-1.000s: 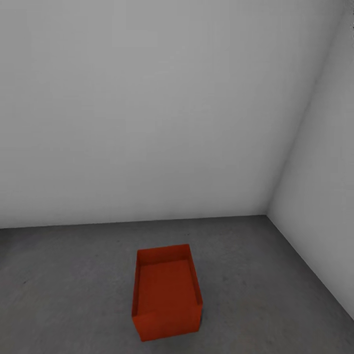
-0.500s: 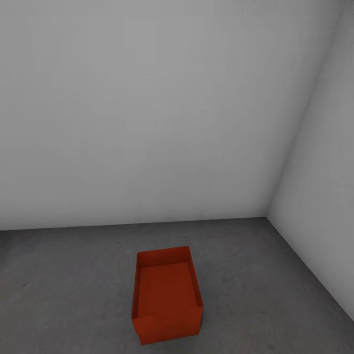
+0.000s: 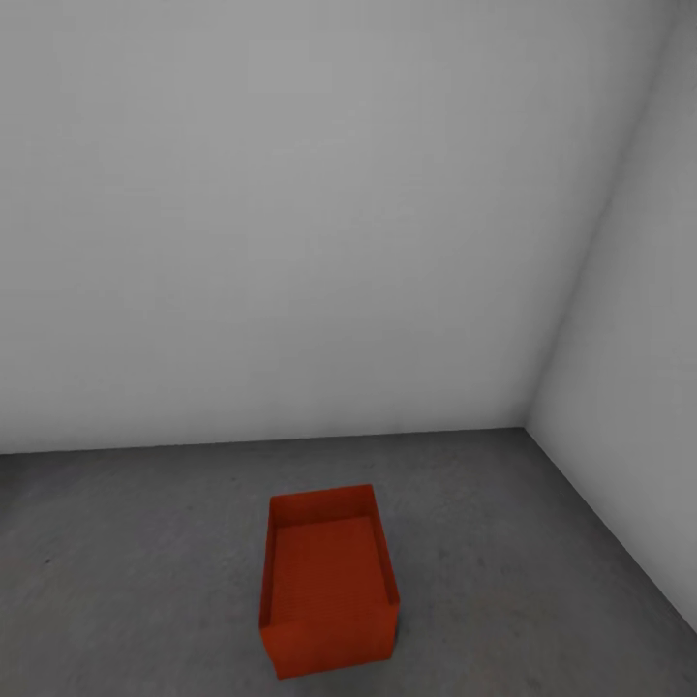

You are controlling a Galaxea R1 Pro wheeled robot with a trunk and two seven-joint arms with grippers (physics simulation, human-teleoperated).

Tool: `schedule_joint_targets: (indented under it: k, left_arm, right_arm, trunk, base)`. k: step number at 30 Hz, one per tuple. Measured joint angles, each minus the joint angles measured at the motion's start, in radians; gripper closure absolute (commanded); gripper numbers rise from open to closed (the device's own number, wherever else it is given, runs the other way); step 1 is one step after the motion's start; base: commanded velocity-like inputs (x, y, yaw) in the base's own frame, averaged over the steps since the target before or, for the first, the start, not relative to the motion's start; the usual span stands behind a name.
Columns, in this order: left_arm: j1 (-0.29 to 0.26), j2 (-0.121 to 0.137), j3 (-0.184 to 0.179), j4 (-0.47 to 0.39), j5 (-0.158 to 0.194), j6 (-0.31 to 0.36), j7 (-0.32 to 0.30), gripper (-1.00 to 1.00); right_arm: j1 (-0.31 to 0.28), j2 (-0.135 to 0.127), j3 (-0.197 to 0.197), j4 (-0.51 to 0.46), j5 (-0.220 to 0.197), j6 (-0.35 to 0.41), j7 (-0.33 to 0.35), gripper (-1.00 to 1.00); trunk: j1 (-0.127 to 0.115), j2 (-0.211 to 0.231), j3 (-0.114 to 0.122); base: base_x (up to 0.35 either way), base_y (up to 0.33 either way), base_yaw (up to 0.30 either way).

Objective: Move the two storage containers from the living room to the garage. In the garage, place one container on the floor and stack the other container on top of it (either order is fine).

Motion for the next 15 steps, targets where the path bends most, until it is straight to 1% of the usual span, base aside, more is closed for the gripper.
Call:
schedule_joint_targets:
  k: [15]
  left_arm:
    - [0.0,0.0,0.0,0.0,0.0,0.0,0.0,-1.0]
  right_arm:
    - [0.0,0.002,0.001,0.0,0.0,0.003,0.0,-1.0]
  trunk:
    - [0.0,0.0,0.02]
  base:
    - [0.0,0.0,0.0]
